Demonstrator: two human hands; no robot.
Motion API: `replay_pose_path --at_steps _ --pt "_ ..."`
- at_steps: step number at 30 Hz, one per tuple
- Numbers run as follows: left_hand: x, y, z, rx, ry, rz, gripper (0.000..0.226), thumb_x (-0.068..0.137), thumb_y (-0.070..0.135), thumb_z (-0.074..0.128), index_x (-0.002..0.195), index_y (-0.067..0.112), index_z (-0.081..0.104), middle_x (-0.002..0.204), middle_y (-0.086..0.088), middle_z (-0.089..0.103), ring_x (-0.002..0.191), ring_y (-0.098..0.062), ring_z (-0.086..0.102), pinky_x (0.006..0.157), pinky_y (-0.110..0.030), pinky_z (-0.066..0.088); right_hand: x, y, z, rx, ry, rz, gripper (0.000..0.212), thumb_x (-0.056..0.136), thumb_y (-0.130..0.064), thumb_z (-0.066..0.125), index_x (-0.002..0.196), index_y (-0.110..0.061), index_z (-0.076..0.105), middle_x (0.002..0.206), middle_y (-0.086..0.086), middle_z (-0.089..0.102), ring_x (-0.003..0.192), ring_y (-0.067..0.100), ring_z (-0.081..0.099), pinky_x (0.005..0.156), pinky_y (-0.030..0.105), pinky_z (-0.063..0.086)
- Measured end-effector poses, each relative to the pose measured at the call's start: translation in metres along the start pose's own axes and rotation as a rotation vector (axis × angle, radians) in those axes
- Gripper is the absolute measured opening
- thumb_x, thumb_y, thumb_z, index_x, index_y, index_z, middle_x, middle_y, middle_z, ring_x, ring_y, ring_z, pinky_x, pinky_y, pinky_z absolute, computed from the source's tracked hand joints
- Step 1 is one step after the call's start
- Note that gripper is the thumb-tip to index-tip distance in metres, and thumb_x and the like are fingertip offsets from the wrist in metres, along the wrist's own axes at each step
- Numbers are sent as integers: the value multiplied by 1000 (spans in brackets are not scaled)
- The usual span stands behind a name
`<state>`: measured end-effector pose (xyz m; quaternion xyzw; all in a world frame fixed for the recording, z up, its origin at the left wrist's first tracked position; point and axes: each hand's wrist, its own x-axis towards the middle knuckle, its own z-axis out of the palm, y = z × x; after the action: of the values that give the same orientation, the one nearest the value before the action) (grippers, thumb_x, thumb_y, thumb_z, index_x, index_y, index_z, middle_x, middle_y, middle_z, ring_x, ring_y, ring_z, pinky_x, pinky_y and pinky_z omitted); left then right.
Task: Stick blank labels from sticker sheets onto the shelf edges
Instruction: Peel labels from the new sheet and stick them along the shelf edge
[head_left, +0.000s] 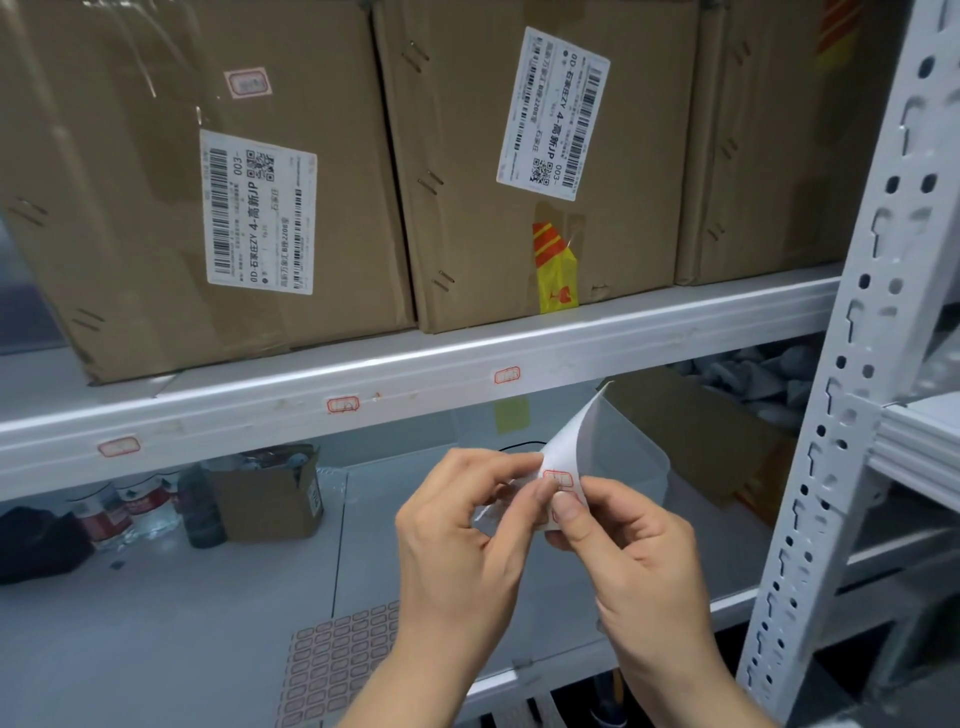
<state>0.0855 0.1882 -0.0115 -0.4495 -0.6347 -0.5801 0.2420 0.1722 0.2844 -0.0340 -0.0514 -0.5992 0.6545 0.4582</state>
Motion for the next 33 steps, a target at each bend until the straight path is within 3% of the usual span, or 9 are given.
replay_pose_path --at_steps 7,14,20,26,30,33 --pt "-2 0 -2 -54 5 -47 6 83 20 81 86 25 82 81 14 74 76 -13 70 70 -22 53 -2 4 0 -23 35 16 17 85 -22 69 94 -21 83 85 3 83 78 7 75 69 18 57" --pt "-5 4 -1 -89 60 -61 13 79 16 85 85 28 83 84 21 78 72 -3 74 67 -13 55 -7 1 -3 -39 31 42 14 93 -27 71 95 -26 84 84 4 82 77 7 72 72 23 59" --pt "-6 5 1 -42 61 -5 6 82 16 83 84 21 83 85 15 77 78 -10 75 67 -25 58 -9 -1 -1 -53 53 22 17 94 -27 67 96 -29 84 88 1 82 80 5 74 72 21 58" --pt "-7 5 4 -29 16 30 6 87 15 79 83 18 78 83 11 72 78 -13 71 65 -29 57 -9 3 -5 -68 69 33 18 96 -28 66 101 -26 83 94 5 83 92 22 78 75 27 62" --pt "-6 5 6 -42 -15 15 8 89 14 77 83 19 75 83 10 70 79 -15 70 65 -28 56 -7 2 -5 -46 84 20 16 93 -29 68 97 -33 84 90 1 83 84 14 78 72 22 60" --pt "-5 5 8 -59 -37 -9 9 90 14 74 82 19 73 84 10 68 79 -17 69 65 -29 56 -6 4 -7 -39 41 17 14 94 -25 71 100 -25 83 92 5 82 88 19 79 75 24 61"
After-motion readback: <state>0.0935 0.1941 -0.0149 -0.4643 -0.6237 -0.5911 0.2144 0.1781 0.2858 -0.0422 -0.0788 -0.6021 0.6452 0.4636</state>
